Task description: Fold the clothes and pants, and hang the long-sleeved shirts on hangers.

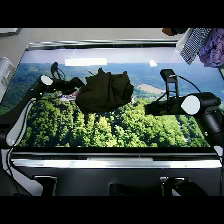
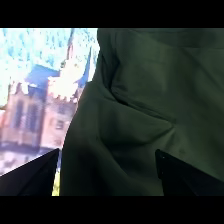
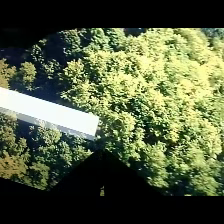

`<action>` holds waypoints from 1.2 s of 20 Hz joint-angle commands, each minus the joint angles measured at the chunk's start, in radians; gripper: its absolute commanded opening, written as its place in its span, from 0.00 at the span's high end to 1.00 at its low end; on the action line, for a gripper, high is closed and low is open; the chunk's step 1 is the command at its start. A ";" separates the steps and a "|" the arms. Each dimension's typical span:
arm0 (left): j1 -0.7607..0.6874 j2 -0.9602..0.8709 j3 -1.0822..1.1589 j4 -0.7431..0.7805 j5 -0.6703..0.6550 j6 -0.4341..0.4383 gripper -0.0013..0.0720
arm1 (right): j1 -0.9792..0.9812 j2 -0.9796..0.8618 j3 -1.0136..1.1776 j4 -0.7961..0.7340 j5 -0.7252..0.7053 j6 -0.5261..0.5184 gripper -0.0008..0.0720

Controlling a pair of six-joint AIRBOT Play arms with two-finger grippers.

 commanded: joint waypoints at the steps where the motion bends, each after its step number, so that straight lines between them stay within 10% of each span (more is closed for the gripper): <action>1: -0.030 -0.096 0.010 -0.101 0.074 0.048 0.01 | 0.001 -0.001 0.000 0.000 -0.002 0.008 0.94; 2: -0.039 -0.097 0.010 -0.102 0.072 0.049 0.22 | 0.001 -0.001 0.000 0.000 -0.003 0.012 0.95; 4: -0.047 -0.080 0.029 -0.103 0.011 0.061 0.96 | 0.001 -0.001 0.000 -0.002 -0.006 0.014 0.95; 8: -0.006 0.043 0.050 -0.052 -0.195 0.018 0.97 | 0.001 0.001 0.001 -0.004 -0.024 0.112 0.94; 14: 0.080 0.515 -0.198 0.573 -0.506 -0.329 0.97 | 0.000 0.034 0.001 -0.082 -0.030 0.291 0.94; 20: 0.173 0.865 -0.532 0.581 -0.573 -0.372 0.97 | 0.000 0.046 0.001 -0.321 -0.148 0.750 0.94; 24: 0.164 0.867 -0.610 0.577 -0.560 -0.372 0.97 | 0.000 -0.077 0.001 -0.193 -0.350 0.759 0.67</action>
